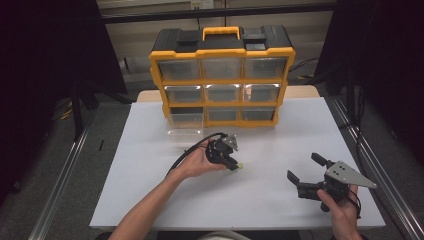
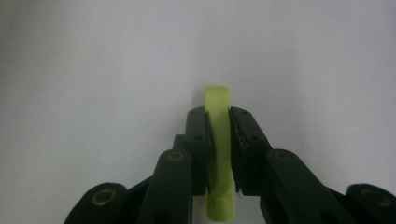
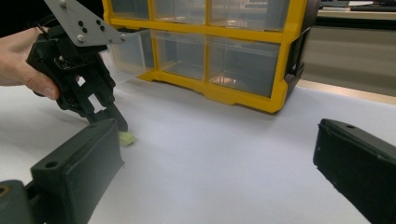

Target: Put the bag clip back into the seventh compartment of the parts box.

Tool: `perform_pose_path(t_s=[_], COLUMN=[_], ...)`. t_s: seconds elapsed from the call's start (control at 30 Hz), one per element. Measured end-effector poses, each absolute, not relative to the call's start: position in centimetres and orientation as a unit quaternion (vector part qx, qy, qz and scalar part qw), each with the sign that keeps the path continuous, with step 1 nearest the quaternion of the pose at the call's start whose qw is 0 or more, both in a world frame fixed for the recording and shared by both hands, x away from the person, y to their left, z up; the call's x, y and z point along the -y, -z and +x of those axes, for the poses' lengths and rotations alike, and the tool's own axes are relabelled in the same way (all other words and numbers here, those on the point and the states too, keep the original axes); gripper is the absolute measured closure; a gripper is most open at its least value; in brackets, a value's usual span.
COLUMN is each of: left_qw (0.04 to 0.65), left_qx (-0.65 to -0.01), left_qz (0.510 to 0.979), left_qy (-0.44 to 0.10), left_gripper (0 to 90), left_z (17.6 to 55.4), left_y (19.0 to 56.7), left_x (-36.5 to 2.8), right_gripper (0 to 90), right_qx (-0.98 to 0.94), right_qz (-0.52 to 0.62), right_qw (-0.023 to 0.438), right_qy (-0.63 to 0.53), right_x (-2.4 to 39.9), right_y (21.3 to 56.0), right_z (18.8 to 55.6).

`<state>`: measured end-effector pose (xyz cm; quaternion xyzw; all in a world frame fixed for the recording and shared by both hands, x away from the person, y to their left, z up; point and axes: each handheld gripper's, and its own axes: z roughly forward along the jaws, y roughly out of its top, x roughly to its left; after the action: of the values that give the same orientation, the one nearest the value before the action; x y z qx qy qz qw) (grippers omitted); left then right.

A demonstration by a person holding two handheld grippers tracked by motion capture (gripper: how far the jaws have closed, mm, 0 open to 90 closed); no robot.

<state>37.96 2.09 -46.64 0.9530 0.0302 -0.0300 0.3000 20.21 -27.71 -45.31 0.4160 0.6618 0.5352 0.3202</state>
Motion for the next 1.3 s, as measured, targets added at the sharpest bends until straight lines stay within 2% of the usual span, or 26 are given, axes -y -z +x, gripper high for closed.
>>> perform_pose_path(t_s=[0.43,0.5,0.57,0.6,0.73,0.87,1.0,1.3], left_qw=[0.337,0.354,0.369,0.358,0.394,0.393,0.420,0.440], left_qx=[-0.045,-0.058,-0.066,-0.061,-0.078,-0.085,-0.098,-0.104], left_qz=[0.939,0.933,0.926,0.931,0.916,0.915,0.902,0.892], left_qy=[0.049,0.033,0.031,0.042,0.025,0.032,0.010,-0.004], left_gripper=[78.4,78.4,78.4,78.4,78.4,78.4,78.5,78.5], left_z=[37.9,37.8,37.7,37.9,37.9,37.9,37.6,36.5], left_y=[45.5,45.4,45.3,44.8,44.6,44.1,43.9,42.7], left_x=[-2.9,-2.9,-3.1,-3.3,-3.7,-4.4,-4.9,-6.3], right_gripper=[0.8,0.8,0.8,0.8,0.8,0.8,0.8,0.6], right_qx=[-0.661,-0.660,-0.659,-0.659,-0.659,-0.658,-0.657,-0.660], right_qz=[0.417,0.419,0.421,0.420,0.422,0.422,0.423,0.421], right_qw=[0.320,0.320,0.320,0.321,0.320,0.321,0.319,0.318], right_qy=[-0.535,-0.535,-0.535,-0.535,-0.534,-0.535,-0.536,-0.535], right_x=[27.7,27.8,27.8,27.8,27.8,27.8,27.7,27.8], right_y=[45.3,45.3,45.3,45.3,45.3,45.3,45.3,45.3], right_z=[20.1,20.1,20.1,20.1,20.1,20.1,20.1,20.1])
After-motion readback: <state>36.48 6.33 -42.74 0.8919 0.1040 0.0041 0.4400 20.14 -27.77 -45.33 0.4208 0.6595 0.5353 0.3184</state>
